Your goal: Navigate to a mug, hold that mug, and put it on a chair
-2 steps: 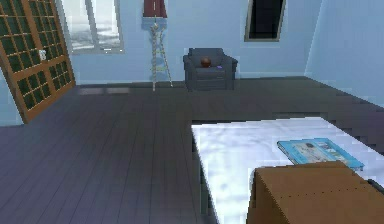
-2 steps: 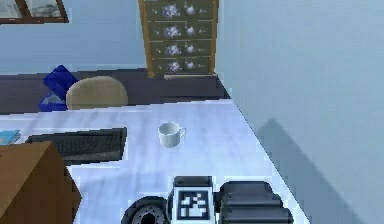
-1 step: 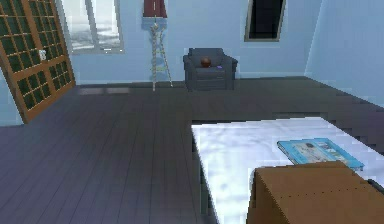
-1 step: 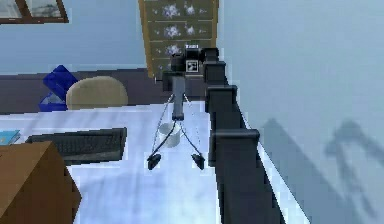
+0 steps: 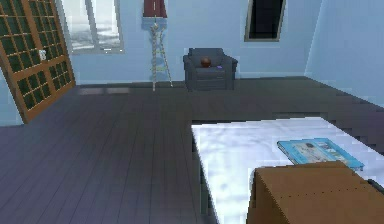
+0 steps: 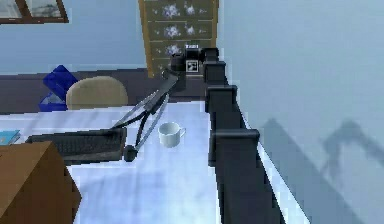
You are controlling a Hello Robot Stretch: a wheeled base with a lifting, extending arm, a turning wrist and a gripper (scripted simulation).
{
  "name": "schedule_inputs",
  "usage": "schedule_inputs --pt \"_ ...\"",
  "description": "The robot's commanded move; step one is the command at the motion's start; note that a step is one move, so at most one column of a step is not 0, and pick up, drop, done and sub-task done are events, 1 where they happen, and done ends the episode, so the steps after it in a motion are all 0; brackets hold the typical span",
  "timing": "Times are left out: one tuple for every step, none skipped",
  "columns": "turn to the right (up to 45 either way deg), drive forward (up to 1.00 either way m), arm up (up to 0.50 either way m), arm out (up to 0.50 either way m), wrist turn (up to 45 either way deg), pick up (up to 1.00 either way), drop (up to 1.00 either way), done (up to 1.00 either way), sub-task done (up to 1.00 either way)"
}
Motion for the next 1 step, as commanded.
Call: schedule_inputs --pt "0.0 0.00 0.00 0.00 45.0 0.00 0.00 0.00 0.00"
